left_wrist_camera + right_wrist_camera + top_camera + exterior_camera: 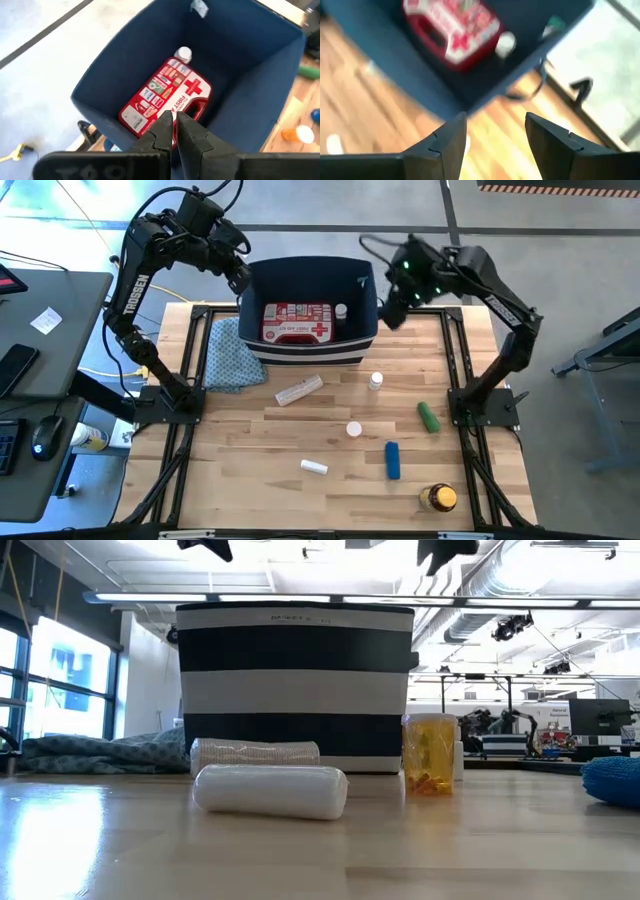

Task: Pick & place medical supplies in basket/bin
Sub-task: Adjust the blue bin

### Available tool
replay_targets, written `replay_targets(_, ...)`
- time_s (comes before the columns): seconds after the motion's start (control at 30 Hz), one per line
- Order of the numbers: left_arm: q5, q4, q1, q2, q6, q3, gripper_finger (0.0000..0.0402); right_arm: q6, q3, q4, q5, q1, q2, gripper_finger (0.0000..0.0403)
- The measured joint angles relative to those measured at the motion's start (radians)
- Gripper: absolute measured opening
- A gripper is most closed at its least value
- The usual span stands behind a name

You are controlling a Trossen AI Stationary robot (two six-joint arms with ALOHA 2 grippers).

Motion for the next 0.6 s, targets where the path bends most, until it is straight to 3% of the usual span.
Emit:
replay_targets(0.17, -0.153, 0.0, 0.0, 0.0, -0.142, 0.0, 0.006, 0.066, -0.159, 0.047, 0.004, 0.095, -0.092, 0.0198)
replay_targets(0.37, -0.318, 0.003, 0.009, -0.012, -0.248, -0.027, 0.006, 0.229, -0.524, 0.148, -0.015, 0.185, -0.272, 0.0201)
replay_targets(0.6, -0.364, 0.0, 0.098, -0.062, -0.261, -0.309, 0.006, 0.504, -0.911, 0.396, -0.058, 0.298, -0.499, 0.02)
